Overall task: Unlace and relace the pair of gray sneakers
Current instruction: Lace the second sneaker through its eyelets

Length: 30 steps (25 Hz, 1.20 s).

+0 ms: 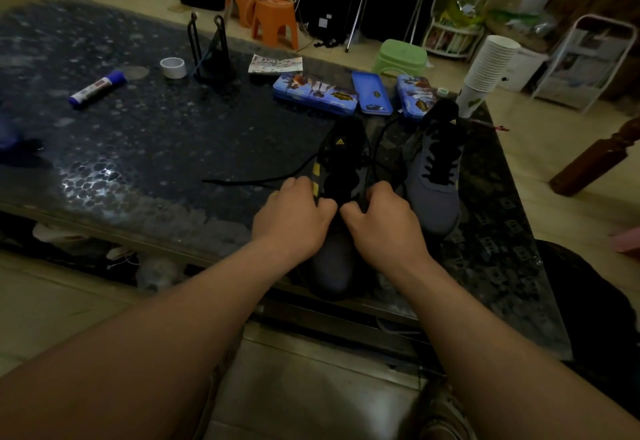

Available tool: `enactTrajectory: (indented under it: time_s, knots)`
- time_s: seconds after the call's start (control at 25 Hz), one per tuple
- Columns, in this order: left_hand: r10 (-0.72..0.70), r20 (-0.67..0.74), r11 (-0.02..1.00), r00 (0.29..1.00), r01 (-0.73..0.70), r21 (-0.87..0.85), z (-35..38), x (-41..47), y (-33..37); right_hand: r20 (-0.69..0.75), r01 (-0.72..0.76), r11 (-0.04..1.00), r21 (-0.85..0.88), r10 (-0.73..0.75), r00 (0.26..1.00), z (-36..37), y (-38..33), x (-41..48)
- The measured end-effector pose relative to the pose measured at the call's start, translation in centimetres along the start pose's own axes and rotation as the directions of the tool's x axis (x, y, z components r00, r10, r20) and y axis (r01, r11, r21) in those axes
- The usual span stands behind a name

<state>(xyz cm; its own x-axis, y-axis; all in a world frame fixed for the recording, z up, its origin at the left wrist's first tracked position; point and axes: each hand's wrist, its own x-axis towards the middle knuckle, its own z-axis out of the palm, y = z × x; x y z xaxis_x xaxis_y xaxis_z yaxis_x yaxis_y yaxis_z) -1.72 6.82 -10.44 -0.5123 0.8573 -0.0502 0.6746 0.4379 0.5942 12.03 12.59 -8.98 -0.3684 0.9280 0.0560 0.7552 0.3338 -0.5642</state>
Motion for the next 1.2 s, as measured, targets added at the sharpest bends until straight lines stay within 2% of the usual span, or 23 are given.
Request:
enactTrajectory:
  time_s: [0.16,0.32,0.6,0.72,0.8,0.88,1.0,1.12,1.2]
  knots:
    - [0.049,0.109,0.988,0.993,-0.032,-0.152,-1.3,0.7,-1.0,0.116,-0.050,0.997,0.058,0.043,0.992,-1.7,1.2,1.0]
    - [0.104,0.201,0.953,0.974,-0.040,-0.299,-2.7,1.9,-1.3,0.095,-0.044,0.993,0.106,0.034,0.995,-2.6,0.9,1.5]
    - [0.163,0.200,0.958,0.966,-0.106,-0.265,-3.4,1.8,-0.6,0.077,-0.065,0.967,0.248,0.047,0.996,-2.6,2.0,2.2]
    - [0.147,0.214,0.963,0.966,-0.090,-0.256,-4.0,1.7,-0.2,0.127,-0.126,0.881,0.456,0.076,0.989,-2.3,2.3,1.8]
    - [0.143,0.214,0.968,0.966,-0.091,-0.235,-4.1,1.4,0.0,0.131,-0.113,0.862,0.494,0.054,0.990,-2.3,2.4,1.8]
    - [0.150,0.180,0.971,0.972,-0.110,-0.214,-4.0,1.2,0.2,0.112,-0.089,0.877,0.472,0.041,0.993,-2.5,2.4,1.8]
    - [0.193,0.050,0.974,0.980,-0.185,-0.130,-3.5,1.3,0.7,0.051,-0.038,0.914,0.403,0.019,0.998,-2.3,2.0,1.7]
    - [0.203,-0.038,0.972,0.978,-0.207,-0.112,-2.9,1.4,1.1,-0.048,0.099,0.975,0.198,-0.091,0.995,-2.1,1.6,2.0]
    - [0.222,-0.078,0.969,0.972,-0.229,-0.090,-2.5,1.4,1.3,-0.103,0.190,0.981,0.044,-0.184,0.977,-2.0,1.2,2.4]
